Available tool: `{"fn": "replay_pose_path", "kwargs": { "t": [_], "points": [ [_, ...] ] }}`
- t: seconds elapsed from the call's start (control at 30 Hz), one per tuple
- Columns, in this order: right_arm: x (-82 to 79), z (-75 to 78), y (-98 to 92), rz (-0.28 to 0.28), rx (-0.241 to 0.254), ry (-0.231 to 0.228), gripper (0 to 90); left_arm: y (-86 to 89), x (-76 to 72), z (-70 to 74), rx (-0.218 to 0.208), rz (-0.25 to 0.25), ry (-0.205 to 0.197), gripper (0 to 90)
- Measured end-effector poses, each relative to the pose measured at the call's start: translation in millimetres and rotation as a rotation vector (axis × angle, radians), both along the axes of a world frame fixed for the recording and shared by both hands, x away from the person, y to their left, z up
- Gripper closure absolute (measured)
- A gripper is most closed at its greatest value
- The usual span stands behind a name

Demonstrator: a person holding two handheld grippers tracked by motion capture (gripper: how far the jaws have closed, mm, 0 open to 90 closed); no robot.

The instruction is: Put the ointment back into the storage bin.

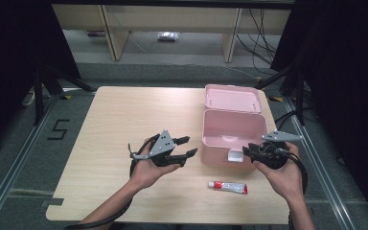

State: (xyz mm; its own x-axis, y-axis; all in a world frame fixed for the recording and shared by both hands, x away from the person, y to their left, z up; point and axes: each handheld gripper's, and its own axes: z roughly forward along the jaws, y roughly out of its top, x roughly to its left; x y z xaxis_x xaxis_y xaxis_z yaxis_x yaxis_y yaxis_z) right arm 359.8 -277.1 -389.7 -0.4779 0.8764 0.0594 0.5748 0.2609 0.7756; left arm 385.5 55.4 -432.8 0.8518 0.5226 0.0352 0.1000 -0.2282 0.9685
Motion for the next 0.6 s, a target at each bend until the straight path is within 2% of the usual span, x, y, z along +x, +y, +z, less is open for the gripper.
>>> {"fn": "replay_pose_path", "kwargs": {
  "t": [0.13, 0.2, 0.37, 0.47, 0.5, 0.53, 0.57, 0.6],
  "points": [
    [-1.8, -1.2, 3.3, 0.007, 0.004, 0.012, 69.6, 1.9, -3.3, 0.0, -0.01, -0.003, -0.009, 49.2],
    [-1.7, 0.2, 2.7, 0.035, -0.035, -0.003, 69.6, 4.0, -5.5, 0.2, -0.001, -0.002, -0.007, 49.2],
    [-5.0, 2.8, 5.1, 0.032, -0.038, 0.014, 69.6, 5.8, -5.4, -1.0, 0.0, 0.002, -0.002, 49.1],
    [-3.9, 1.1, 3.0, 0.063, -0.063, -0.022, 69.6, 5.5, -5.5, -1.0, 0.001, 0.002, -0.002, 49.2],
    [-6.0, 2.1, 3.7, 0.06, -0.057, 0.009, 69.6, 5.4, -5.5, -0.9, 0.004, 0.001, -0.003, 49.1],
    [-6.7, 2.5, 3.0, 0.06, -0.067, 0.005, 69.6, 5.2, -5.6, -0.8, 0.006, 0.0, -0.004, 49.2],
    [-8.2, 1.8, 4.5, 0.055, -0.047, 0.025, 69.6, 5.0, -5.8, -0.6, 0.006, 0.0, -0.002, 49.1],
    [-7.3, 1.6, 2.3, 0.073, -0.071, -0.001, 69.6, 5.0, -6.0, -0.5, 0.007, 0.0, -0.002, 49.2]
  ]
}}
